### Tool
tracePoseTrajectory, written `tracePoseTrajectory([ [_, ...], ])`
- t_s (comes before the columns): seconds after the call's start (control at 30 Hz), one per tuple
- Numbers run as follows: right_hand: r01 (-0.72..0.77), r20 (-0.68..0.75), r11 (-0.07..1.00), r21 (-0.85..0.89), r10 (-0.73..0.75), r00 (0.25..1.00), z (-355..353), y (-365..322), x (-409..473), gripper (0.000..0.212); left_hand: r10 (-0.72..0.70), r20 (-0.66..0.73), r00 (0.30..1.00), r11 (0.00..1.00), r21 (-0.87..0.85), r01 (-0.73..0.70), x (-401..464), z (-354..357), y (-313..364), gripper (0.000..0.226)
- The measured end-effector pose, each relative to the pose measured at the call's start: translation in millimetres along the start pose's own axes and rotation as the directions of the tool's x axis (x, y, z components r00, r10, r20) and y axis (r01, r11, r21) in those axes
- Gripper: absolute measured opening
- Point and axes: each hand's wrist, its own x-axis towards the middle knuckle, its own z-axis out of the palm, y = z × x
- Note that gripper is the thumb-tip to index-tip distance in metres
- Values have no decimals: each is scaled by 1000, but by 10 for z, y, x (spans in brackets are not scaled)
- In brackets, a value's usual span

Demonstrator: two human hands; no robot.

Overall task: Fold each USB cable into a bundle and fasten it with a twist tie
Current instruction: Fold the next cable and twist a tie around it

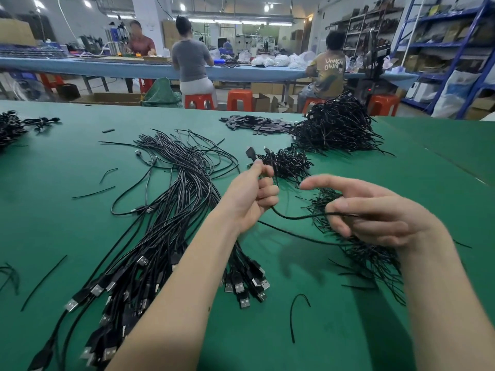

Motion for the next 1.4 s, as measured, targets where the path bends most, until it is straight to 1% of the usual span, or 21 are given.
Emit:
tracePoseTrajectory([
  [0.03, -118, -160, 987, -113, 99, 982, -43, 43, 2, 36, 13, -5, 1000, 1000, -5, -13, 5, -13, 11, 37],
  [0.07, -255, -297, 943, -214, 186, 937, -74, 92, 9, 31, 31, 0, 1000, 999, -18, -31, 1, -34, 34, 37],
  [0.13, -458, -462, 835, -305, 291, 838, -93, 187, 52, 21, 69, 57, 996, 997, -42, -66, -28, -85, 100, 39],
  [0.23, -545, -582, 778, -312, 297, 757, -98, 287, 143, 19, 91, 184, 979, 991, -115, -71, -85, -121, 183, 41],
  [0.33, -561, -627, 770, -302, 283, 726, -108, 336, 223, 21, 42, 342, 939, 993, -120, -1, -154, -131, 229, 40],
  [0.4, -506, -690, 827, -245, 217, 691, -105, 355, 307, 19, -60, 470, 881, 998, 36, 48, -205, -119, 229, 40],
  [0.43, -435, -724, 882, -184, 177, 667, -109, 347, 347, 18, -133, 518, 845, 986, 153, 61, -227, -100, 213, 40],
  [0.47, -330, -745, 938, -109, 142, 652, -106, 313, 379, 17, -215, 546, 810, 959, 276, 68, -243, -76, 190, 40],
  [0.53, -52, -739, 997, 60, 80, 669, -65, 182, 397, 15, -372, 535, 758, 864, 499, 72, -261, -37, 138, 40],
  [0.6, 209, -708, 952, 225, 13, 706, -10, 45, 360, 19, -472, 479, 740, 761, 646, 67, -277, -20, 100, 41],
  [0.63, 291, -692, 916, 278, -19, 722, 21, -9, 332, 24, -484, 455, 748, 727, 684, 54, -281, -10, 85, 42],
  [0.7, 363, -676, 885, 291, -78, 733, 86, -71, 294, 26, -417, 408, 812, 701, 713, 0, -268, 31, 57, 44],
  [0.8, 365, -667, 916, 169, -166, 726, 166, -93, 293, 12, -178, 296, 938, 778, 626, -49, -178, 69, -7, 48],
  [0.87, 318, -603, 946, 59, -220, 766, 197, -80, 296, 14, -85, 241, 967, 837, 544, -62, -115, 63, -43, 49],
  [0.97, 209, -406, 974, -88, -227, 885, 216, -34, 299, 16, 20, 176, 984, 895, 435, -96, -55, 51, -69, 46],
  [1.03, 101, -286, 985, -139, -137, 948, 215, 28, 335, 14, 72, 143, 987, 943, 314, -114, -36, 53, -60, 46],
  [1.1, -35, -246, 994, -106, 8, 969, 177, 127, 364, 16, 86, 153, 985, 987, 123, -105, -47, 58, -21, 48],
  [1.17, -185, -277, 971, -149, 138, 951, 151, 238, 388, 24, 97, 192, 977, 995, -50, -89, -83, 33, 51, 50],
  [1.27, -325, -456, 925, -195, 208, 865, 174, 400, 480, 43, 101, 277, 955, 984, -168, -56, -144, -8, 143, 51],
  [1.33, -401, -561, 902, -159, 252, 789, 172, 467, 542, 59, 85, 299, 950, 992, -118, -52, -168, -11, 145, 54],
  [1.4, -501, -575, 850, -161, 332, 748, 168, 453, 532, 68, 61, 280, 958, 998, -28, -56, -175, -5, 116, 54],
])
